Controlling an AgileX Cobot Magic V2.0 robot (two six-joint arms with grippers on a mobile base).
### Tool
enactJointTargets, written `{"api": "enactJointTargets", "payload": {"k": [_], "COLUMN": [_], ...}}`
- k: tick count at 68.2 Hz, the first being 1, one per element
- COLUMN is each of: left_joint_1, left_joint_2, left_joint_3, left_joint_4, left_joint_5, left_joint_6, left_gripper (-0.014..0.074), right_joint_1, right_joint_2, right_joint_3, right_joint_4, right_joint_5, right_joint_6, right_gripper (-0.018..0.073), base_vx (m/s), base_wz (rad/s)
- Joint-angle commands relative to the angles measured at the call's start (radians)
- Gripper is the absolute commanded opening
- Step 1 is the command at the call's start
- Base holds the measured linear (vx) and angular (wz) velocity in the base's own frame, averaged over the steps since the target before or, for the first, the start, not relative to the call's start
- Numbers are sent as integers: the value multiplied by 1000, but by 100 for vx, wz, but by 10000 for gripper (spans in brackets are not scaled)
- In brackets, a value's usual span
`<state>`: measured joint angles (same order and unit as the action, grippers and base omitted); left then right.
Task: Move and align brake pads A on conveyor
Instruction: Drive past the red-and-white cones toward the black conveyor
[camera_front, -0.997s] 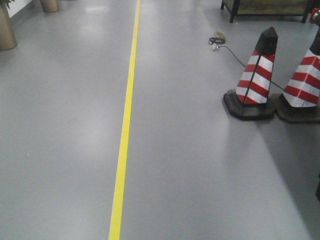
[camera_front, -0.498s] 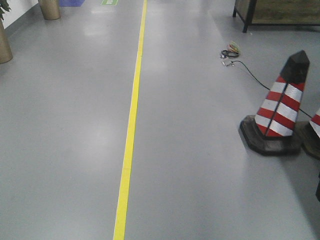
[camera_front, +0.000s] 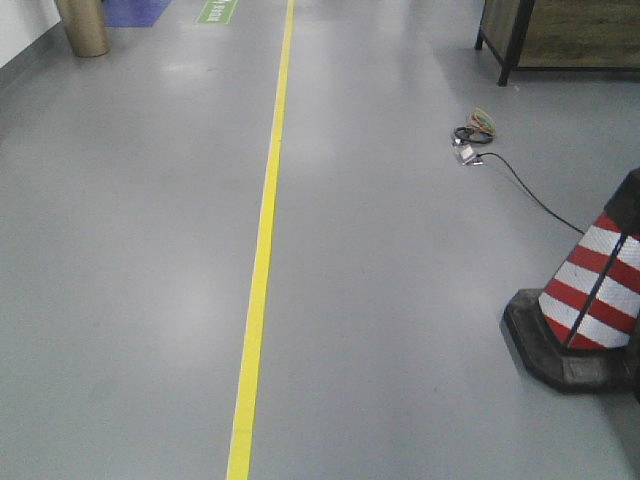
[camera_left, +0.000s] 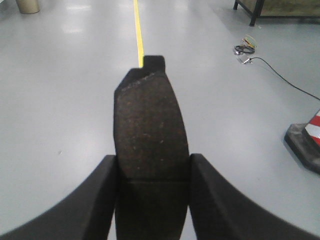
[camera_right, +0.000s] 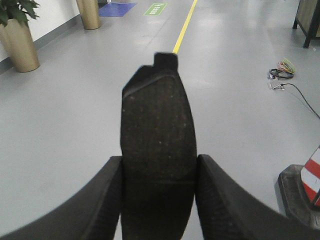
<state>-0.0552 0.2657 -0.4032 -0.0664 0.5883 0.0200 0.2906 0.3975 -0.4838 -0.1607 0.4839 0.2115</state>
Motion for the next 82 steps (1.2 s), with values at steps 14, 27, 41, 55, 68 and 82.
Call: {"api": "enactJointTargets", "payload": {"k": [14,27,41,55,68,82], "left_joint_1": [-3,-3,-3,-3,-3,-3], "left_joint_2": [6,6,6,6,6,6], "left_joint_3": [-29,-29,-29,-29,-29,-29], "left_joint_4": [-8,-8,-8,-8,-8,-8], "left_joint_5": [-99,-99,-99,-99,-99,-99], "left_joint_6": [-2,-2,-2,-2,-2,-2], "left_gripper": [-6,-6,-6,-6,-6,-6], "right_joint_1": [0,0,0,0,0,0], "right_joint_2": [2,2,2,2,2,2], "right_joint_3": [-29,-29,-29,-29,-29,-29], "right_joint_4": [-16,-16,-15,-15,-15,-15], "right_joint_5": [-98,-96,-96,-97,-97,-97], "right_joint_6": [-8,-8,-8,-8,-8,-8], "right_gripper": [-7,-7,-7,-7,-7,-7], "base_vx": [62,57,52,45,36,28], "base_wz": [-11,-2,-2,-21,-51,-80]}}
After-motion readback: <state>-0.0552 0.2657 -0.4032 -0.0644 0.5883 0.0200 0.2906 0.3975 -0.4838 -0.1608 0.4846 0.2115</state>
